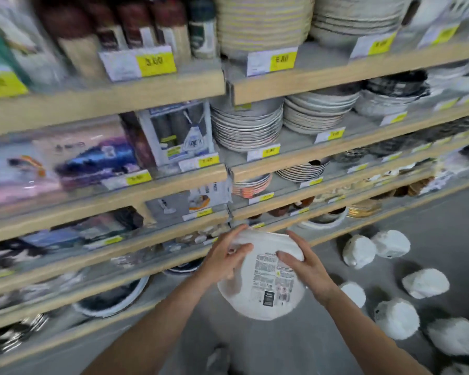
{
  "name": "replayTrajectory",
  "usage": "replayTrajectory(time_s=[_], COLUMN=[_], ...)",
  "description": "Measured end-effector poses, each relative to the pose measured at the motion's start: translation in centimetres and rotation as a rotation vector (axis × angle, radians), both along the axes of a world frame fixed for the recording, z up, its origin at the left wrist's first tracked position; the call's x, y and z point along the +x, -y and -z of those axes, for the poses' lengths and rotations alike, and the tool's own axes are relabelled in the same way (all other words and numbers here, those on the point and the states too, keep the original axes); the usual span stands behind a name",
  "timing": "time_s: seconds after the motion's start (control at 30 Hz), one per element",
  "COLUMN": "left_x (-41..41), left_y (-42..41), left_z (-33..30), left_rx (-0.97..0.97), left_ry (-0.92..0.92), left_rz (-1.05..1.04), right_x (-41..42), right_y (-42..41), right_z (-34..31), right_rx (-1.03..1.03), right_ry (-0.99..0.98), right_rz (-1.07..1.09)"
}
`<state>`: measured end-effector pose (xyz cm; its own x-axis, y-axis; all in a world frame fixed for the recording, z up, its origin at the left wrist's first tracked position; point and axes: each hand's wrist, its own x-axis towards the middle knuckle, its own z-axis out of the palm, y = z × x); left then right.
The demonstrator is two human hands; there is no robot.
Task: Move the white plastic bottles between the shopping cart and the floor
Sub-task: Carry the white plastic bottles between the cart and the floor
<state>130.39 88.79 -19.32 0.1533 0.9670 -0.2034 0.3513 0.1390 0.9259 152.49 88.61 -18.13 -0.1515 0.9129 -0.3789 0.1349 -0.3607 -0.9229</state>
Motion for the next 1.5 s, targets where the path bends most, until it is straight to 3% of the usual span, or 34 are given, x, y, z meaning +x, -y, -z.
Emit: replayTrajectory(time_s=[0.13, 0.37, 0.7, 1.13, 1.5], left_x=[-3.5, -12.7, -27.1, -50.2, -68.9], left_y=[4.1, 15.6, 35.6, 63.5, 77.0], left_z=[-2.3, -3.3, -6.3, -8.0, -8.0], left_rx=[0.002, -0.027, 0.049, 0.072, 0.087], left_ry=[-0.004, 0.031, -0.114, -0.206, -0.213], left_rz=[-0.150, -0.583, -1.002, -1.278, -1.410], right_x=[-4.4, -16.6, -37.8, -67.1, -89.6], right_y=[0.7, 3.1, 16.5, 41.3, 53.5], right_z=[-1.3, -2.8, -6.7, -7.5, -7.6], right_rx=[0.039, 0.078, 0.114, 0.134, 0.116], right_ry=[0.012, 0.036, -0.022, -0.105, -0.066], right_rz=[-0.121, -0.581, -1.040, -1.339, -1.592])
